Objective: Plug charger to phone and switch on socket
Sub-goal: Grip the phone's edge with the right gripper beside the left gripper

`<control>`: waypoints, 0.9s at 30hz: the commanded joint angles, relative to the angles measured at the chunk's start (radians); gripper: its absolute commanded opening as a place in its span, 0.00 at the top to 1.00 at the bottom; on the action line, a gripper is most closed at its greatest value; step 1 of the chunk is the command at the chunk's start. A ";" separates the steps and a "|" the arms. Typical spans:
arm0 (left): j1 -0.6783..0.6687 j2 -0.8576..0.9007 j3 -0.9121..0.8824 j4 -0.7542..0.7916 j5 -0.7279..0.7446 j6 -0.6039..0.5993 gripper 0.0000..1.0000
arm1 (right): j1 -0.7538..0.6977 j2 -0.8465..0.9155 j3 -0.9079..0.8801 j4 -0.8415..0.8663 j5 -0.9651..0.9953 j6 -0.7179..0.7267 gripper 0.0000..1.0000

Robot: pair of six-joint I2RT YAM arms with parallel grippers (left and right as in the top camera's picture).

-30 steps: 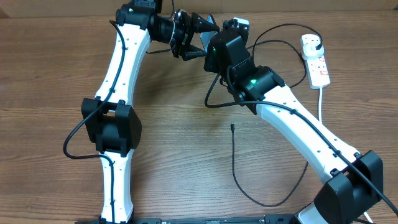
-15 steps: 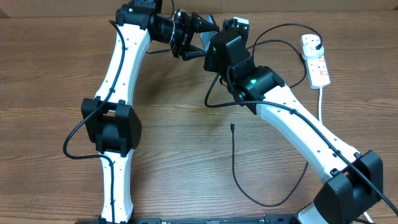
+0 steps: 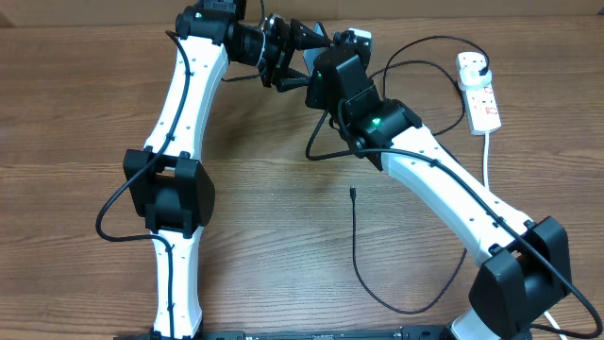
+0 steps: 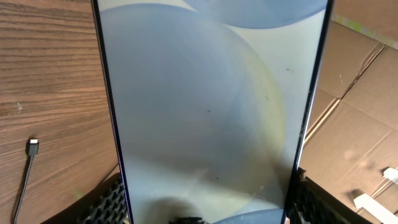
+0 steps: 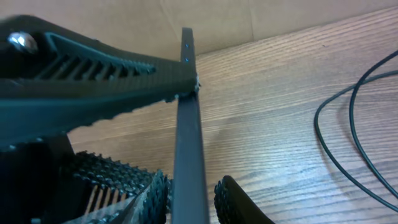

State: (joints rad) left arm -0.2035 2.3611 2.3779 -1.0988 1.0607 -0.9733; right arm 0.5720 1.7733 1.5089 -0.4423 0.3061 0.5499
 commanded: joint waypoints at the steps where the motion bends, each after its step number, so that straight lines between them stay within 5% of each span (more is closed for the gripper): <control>1: -0.008 -0.001 0.026 0.004 0.030 0.010 0.39 | 0.000 0.002 0.003 0.008 0.015 0.000 0.74; 27: -0.008 -0.001 0.026 0.004 0.027 0.071 0.39 | 0.000 0.002 0.003 0.008 0.014 -0.008 0.75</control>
State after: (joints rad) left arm -0.2035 2.3611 2.3779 -1.0988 1.0607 -0.9421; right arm 0.5716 1.7733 1.5089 -0.4397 0.3065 0.5491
